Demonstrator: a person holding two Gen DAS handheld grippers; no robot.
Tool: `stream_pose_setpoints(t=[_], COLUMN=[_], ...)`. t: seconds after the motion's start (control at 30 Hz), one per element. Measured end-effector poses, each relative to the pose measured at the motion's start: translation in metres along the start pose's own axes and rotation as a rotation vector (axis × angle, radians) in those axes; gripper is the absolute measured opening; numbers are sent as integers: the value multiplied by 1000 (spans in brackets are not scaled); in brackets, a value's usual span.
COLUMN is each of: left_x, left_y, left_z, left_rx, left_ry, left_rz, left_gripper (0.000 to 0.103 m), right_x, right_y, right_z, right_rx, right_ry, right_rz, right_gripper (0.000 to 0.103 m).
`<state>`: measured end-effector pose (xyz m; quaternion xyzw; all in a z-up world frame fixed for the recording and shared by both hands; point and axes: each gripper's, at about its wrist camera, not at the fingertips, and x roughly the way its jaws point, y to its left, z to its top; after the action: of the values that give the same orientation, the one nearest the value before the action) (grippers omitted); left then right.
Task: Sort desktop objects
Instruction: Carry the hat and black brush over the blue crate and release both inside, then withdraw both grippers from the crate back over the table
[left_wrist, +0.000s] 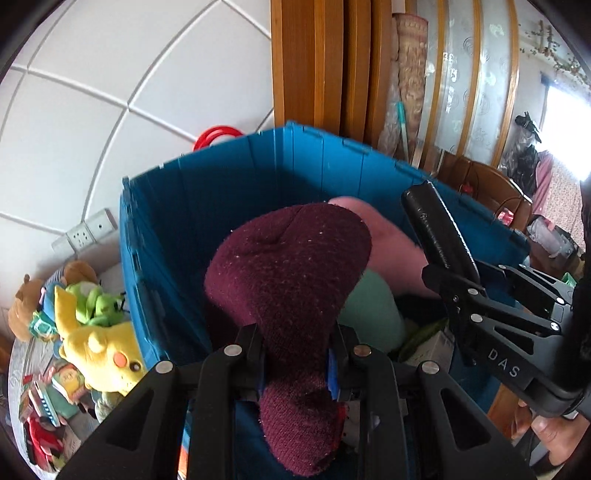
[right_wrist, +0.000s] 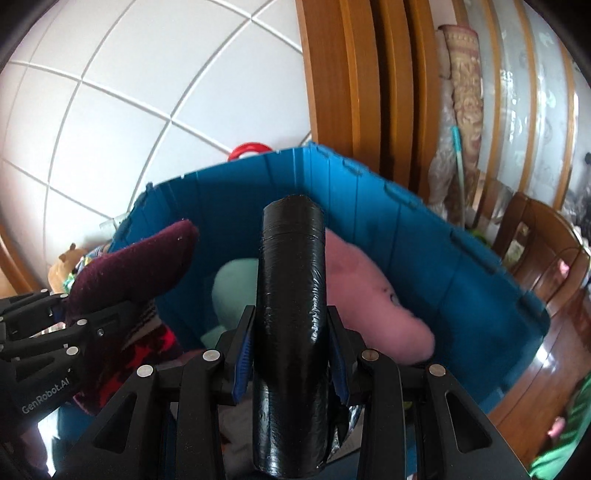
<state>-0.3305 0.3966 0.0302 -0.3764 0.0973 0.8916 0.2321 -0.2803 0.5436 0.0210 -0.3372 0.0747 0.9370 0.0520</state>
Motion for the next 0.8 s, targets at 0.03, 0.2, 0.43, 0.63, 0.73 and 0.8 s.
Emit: stream_pose_setpoints(t=[0.03,0.2,0.43,0.63,0.73,0.8], left_x=[1,-4,-9,-16,-15,-15], left_y=[0,-2,-4,-4,-3,-2], left_z=[-3,-8,-12,-14,-16,-18], left_rx=[-3,-13,1,5,3,4], left_ry=[6,3,-8,-25,-23,-22], left_rz=[3,17,61,59,52,46], left_gripper=[23,23,70,77,77,77], right_x=[1,9,8,2,-1,-4], right_y=[-1,-5,-6,-8,-10,-11], right_z=[-3,-11,-15,-15,-15,-15], right_rx=[1,5,14,20,33,40], right_ry=[5,31,32,16,7,-3], right_rz=[3,6,-11,-35,-42,-46], right_gripper=[35,35,46,70,100,102])
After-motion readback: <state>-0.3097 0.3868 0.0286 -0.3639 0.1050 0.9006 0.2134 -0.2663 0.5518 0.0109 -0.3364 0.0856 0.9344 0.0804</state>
